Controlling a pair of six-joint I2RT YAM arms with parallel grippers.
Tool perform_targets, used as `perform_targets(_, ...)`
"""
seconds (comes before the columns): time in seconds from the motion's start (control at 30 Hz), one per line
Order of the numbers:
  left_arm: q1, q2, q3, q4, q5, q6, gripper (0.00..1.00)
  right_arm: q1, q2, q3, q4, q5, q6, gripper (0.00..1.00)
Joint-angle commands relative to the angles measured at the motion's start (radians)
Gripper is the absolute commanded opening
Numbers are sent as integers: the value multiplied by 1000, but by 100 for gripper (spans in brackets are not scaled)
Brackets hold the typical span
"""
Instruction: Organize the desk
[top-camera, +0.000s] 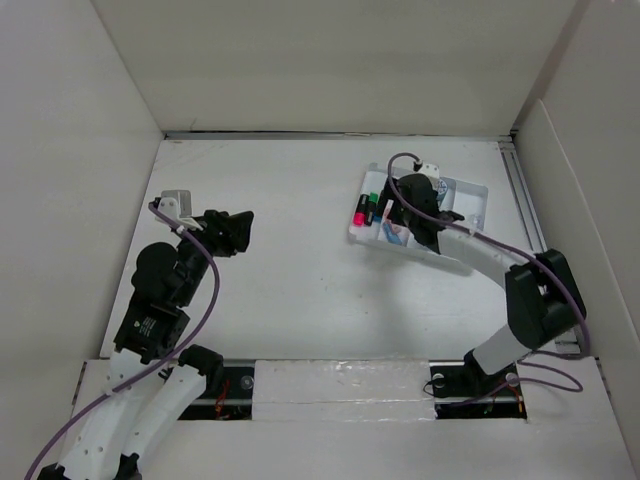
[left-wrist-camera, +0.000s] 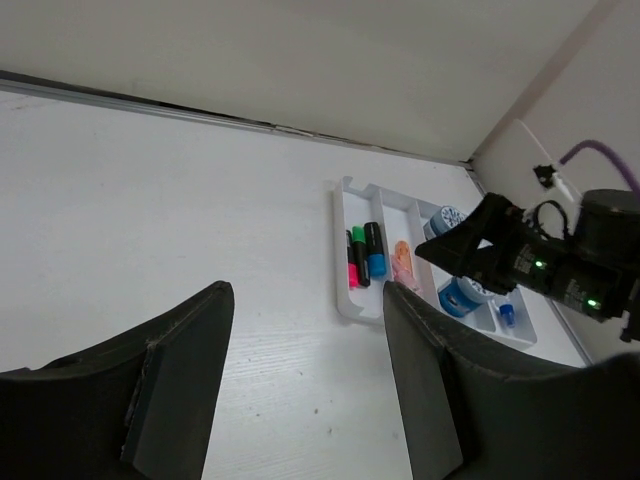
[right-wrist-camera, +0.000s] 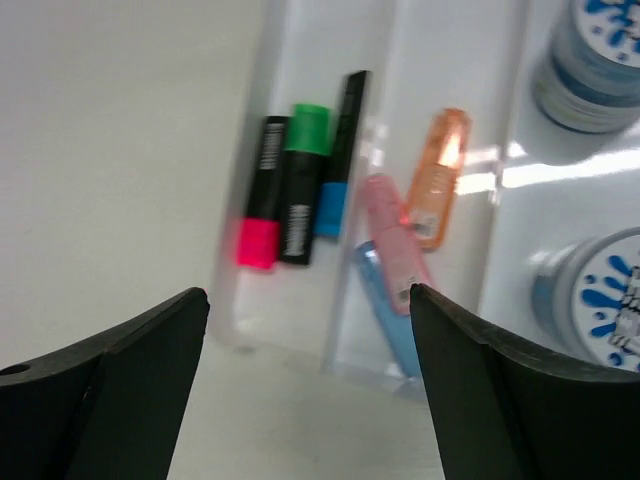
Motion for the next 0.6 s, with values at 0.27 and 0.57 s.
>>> perform_targets(0.27, 4, -18, 18, 50, 9, 0, 59, 343, -586, -234, 342, -150, -212, 0)
perform_targets(0.57, 4, -56, 20, 44, -38, -20, 58, 531, -955, -204, 294, -94, -333, 11)
